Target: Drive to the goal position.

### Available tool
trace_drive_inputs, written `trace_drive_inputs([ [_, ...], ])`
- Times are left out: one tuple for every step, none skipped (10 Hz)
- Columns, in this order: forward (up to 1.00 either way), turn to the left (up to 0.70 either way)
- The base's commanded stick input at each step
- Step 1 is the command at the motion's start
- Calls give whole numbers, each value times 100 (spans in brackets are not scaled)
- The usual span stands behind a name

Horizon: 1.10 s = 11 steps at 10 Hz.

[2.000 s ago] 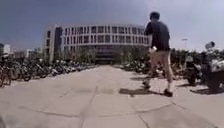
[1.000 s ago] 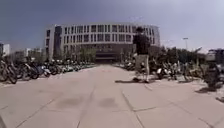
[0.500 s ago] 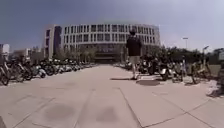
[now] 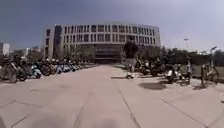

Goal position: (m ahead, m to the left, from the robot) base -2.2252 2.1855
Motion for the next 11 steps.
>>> trace_drive_inputs([
  [70,0],
  [70,0],
  [70,0],
  [70,0],
  [70,0],
  [70,0],
  [70,0],
  [70,0],
  [70,0],
  [70,0],
  [70,0],
])
